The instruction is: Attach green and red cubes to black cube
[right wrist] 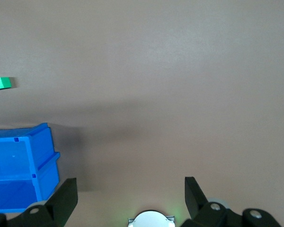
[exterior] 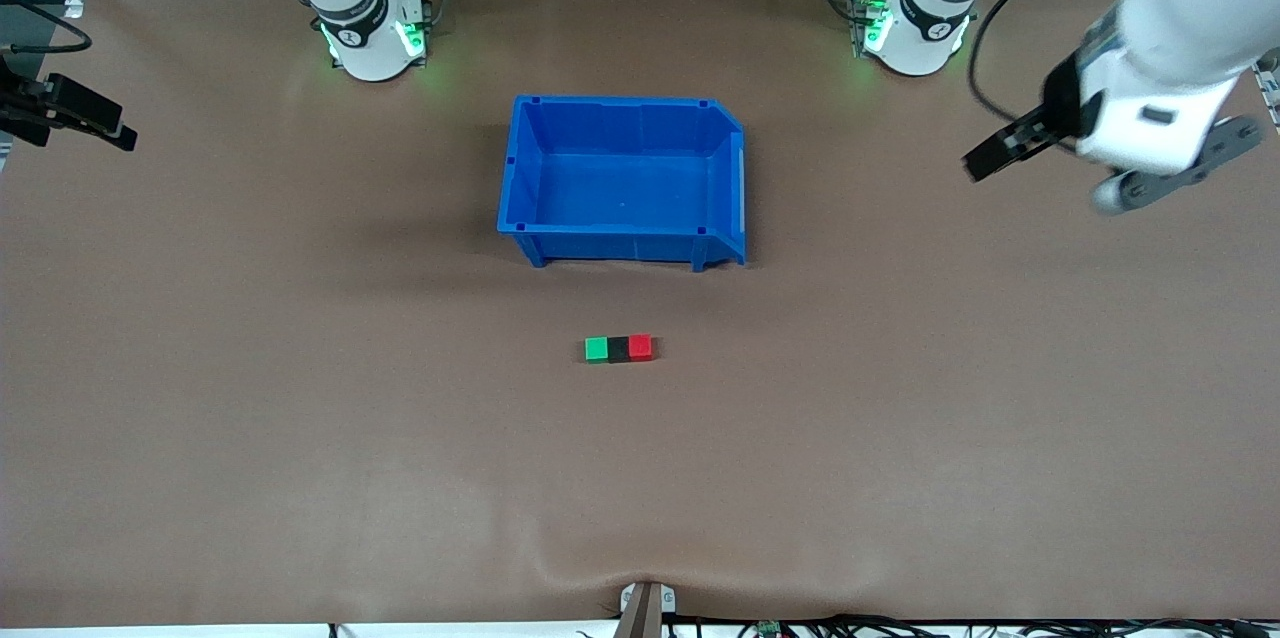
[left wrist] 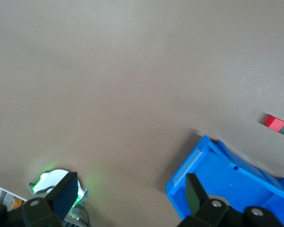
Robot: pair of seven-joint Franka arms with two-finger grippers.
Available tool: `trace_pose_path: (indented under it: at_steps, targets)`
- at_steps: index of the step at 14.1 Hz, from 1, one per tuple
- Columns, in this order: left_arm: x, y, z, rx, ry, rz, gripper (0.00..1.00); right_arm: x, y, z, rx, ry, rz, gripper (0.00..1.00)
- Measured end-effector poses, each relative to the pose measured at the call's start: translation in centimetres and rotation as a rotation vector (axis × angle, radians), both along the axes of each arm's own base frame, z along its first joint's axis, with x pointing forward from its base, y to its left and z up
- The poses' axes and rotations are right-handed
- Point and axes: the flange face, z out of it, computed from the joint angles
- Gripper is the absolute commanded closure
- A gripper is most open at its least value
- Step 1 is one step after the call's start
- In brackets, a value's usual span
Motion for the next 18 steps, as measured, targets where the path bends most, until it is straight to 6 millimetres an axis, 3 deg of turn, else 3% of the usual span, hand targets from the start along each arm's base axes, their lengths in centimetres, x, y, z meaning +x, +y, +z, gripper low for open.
trace_pose_path:
  at_steps: [3, 6, 10, 12, 18]
  targets:
    - [-1.9, 4.3, 2.6, -0.001, -0.031, -0.01, 0.0, 0.0, 0.0, 0.0, 0.0, 0.0, 0.0, 0.0]
    - [-3.2, 5.8, 2.9, -0.003, -0.032, -0.099, 0.0, 0.0, 0.0, 0.0, 0.0, 0.0, 0.0, 0.0]
    - [-2.8, 8.7, 2.7, -0.021, -0.032, -0.215, 0.0, 0.0, 0.0, 0.0, 0.0, 0.0, 0.0, 0.0]
    - [-2.4, 9.3, 2.4, -0.026, -0.044, -0.259, 0.0, 0.0, 0.0, 0.0, 0.0, 0.0, 0.0, 0.0]
    - [-2.1, 8.6, 0.6, -0.017, -0.107, -0.324, 0.0, 0.0, 0.0, 0.0, 0.0, 0.0, 0.0, 0.0]
